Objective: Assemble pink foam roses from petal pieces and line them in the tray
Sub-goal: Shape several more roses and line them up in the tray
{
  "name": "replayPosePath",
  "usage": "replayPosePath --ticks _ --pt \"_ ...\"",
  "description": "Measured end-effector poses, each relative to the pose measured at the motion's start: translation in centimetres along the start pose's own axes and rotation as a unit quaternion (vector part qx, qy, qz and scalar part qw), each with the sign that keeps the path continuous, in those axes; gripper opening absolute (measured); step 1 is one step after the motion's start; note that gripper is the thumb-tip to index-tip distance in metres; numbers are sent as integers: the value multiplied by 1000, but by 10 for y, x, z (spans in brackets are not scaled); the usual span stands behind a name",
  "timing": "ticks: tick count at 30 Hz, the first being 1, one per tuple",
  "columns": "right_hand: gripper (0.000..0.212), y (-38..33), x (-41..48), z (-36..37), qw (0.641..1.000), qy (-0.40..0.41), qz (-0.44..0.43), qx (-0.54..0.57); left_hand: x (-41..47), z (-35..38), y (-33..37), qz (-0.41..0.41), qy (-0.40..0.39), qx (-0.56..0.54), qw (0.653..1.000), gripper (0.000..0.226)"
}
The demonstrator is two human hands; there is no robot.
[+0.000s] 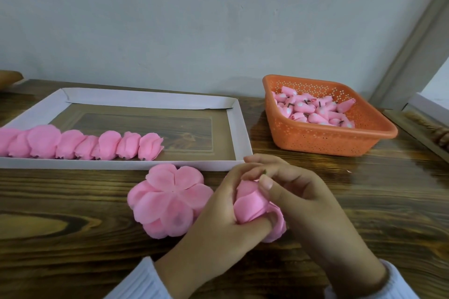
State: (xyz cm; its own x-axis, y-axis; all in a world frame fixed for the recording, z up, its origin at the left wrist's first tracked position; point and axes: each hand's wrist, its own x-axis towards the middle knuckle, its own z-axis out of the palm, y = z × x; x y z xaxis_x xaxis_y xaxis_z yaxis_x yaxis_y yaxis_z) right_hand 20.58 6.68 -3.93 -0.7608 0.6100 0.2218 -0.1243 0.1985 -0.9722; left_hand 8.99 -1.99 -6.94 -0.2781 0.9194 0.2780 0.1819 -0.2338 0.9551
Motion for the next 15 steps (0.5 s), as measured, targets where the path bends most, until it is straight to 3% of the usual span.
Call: replayPosePath --ticks 3,6,10,13,15 --pt "30 0 0 -2 998 -54 8 -20 -1 0 1 11 4 -31 999 56" --pt "31 1 0 0 995 -86 40 -4 -1 0 -3 -18 22 -44 999 84" --pt "27 7 -2 9 997 -53 60 19 -1 0 -2 -40 23 0 999 101" --pt "41 15 -1 9 996 44 40 64 0 -21 9 30 -59 172 983 101" --pt "52 17 0 6 993 96 15 67 5 -46 18 73 -21 278 958 80"
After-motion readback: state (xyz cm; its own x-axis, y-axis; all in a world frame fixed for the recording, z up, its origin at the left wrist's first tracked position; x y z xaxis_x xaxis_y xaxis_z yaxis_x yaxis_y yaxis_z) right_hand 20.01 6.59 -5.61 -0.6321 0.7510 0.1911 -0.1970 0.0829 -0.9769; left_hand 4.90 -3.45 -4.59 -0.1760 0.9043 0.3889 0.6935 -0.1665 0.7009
